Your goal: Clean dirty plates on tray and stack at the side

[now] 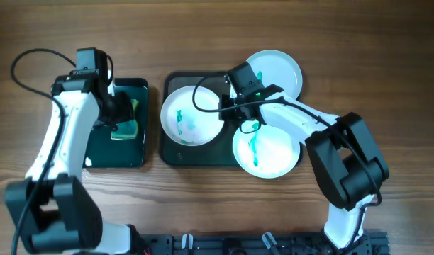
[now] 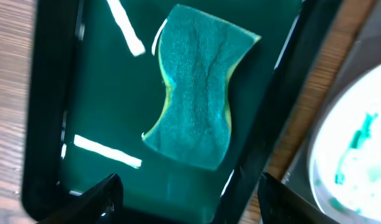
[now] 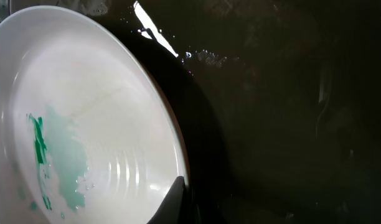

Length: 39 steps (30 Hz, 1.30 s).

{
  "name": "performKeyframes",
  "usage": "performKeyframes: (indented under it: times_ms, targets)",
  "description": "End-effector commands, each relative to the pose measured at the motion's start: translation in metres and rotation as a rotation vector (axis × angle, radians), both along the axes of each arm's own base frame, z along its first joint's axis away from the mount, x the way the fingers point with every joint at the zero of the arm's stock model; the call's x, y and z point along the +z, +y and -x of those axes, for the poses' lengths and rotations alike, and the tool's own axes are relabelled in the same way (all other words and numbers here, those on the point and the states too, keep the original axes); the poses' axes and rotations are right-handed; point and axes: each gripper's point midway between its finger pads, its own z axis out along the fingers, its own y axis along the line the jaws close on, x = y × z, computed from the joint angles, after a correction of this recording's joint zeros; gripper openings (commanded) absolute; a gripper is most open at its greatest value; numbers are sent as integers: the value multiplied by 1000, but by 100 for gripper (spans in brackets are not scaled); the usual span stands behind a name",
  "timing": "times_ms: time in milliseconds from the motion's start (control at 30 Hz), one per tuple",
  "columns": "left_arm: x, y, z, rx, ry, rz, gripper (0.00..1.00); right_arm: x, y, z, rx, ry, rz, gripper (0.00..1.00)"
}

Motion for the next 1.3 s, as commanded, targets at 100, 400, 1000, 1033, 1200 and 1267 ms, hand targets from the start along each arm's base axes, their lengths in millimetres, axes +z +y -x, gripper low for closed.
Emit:
performKeyframes:
  times_ms: [100,400,1000,1033,1200,1267]
  targets:
    - [-46,1,-13,-28,82,19,56,-10,5,1,13,23,-6,4]
    - [-92,2,-24,-36,129,23,4,-10,6,2,15,25,-8,4]
    - [26,-127,-36,15,-56,257,4,-8,8,4,12,46,-37,4]
    - [12,-136,-33,32,-37,237,4,-9,7,4,9,50,-35,4]
    - [-56,-158,-21,113,41,120,4,-15,-13,3,-102,97,16,4]
    - [-72,-156,-21,135,56,80,4,-15,-22,2,-133,96,51,4]
